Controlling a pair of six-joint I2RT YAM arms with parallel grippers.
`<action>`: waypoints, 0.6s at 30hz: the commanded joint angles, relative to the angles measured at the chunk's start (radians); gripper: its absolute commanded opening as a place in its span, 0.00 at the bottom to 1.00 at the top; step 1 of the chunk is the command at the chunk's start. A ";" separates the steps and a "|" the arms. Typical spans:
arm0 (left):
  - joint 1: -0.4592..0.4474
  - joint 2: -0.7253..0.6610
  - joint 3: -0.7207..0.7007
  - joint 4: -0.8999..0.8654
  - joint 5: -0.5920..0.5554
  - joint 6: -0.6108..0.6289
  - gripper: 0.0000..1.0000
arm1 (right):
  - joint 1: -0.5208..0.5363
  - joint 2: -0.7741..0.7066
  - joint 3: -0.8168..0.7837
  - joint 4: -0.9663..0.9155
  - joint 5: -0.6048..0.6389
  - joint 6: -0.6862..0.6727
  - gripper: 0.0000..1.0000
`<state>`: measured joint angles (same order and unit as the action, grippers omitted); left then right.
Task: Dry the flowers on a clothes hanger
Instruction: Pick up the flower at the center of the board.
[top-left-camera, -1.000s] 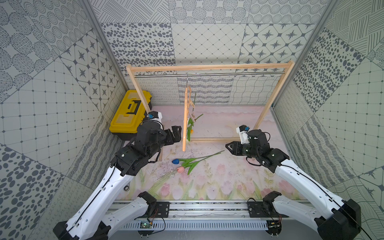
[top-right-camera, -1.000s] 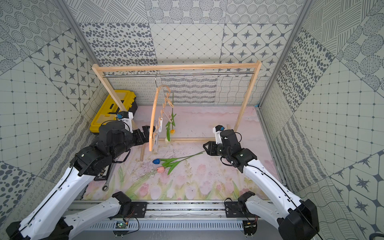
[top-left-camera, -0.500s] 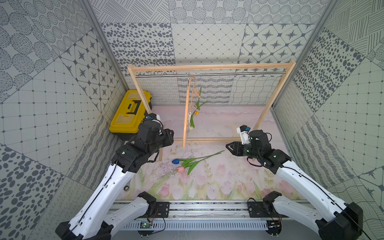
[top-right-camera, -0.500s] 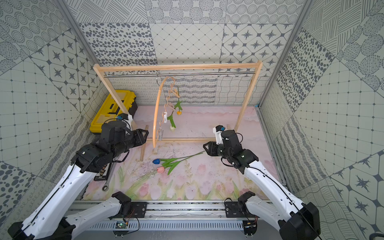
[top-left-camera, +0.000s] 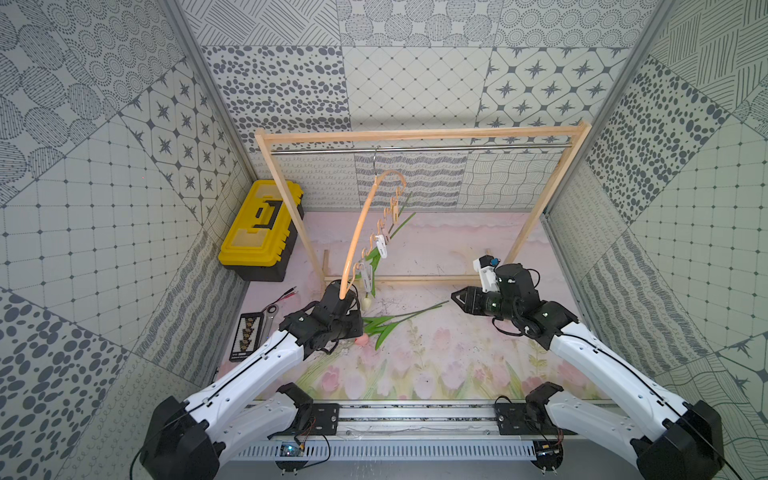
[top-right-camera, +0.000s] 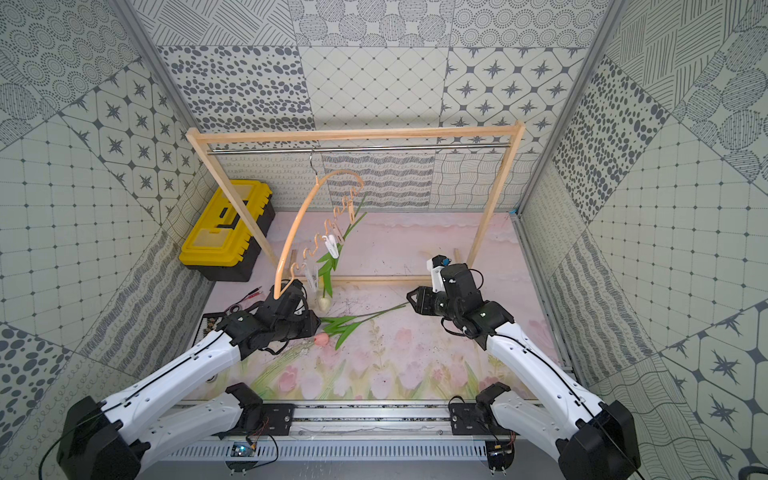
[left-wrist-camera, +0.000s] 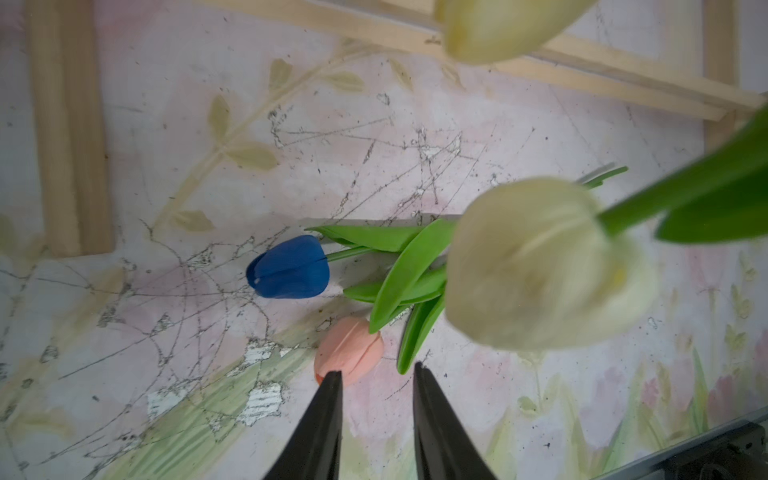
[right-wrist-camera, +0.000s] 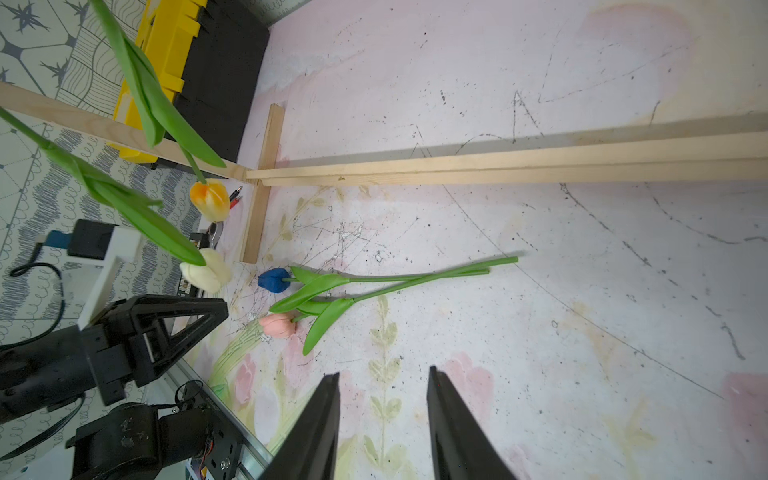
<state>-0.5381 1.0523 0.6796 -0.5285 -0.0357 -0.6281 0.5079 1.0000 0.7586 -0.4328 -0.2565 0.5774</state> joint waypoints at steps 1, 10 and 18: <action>-0.033 0.170 -0.016 0.340 0.095 0.009 0.33 | 0.000 -0.025 -0.029 0.032 0.008 0.019 0.40; -0.093 0.414 0.121 0.369 0.051 0.180 0.44 | 0.000 -0.041 -0.053 0.043 0.005 0.032 0.40; -0.168 0.571 0.219 0.354 -0.038 0.310 0.48 | 0.000 -0.039 -0.053 0.054 -0.007 0.037 0.40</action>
<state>-0.6727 1.5494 0.8471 -0.2241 -0.0139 -0.4622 0.5079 0.9806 0.7097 -0.4290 -0.2584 0.6003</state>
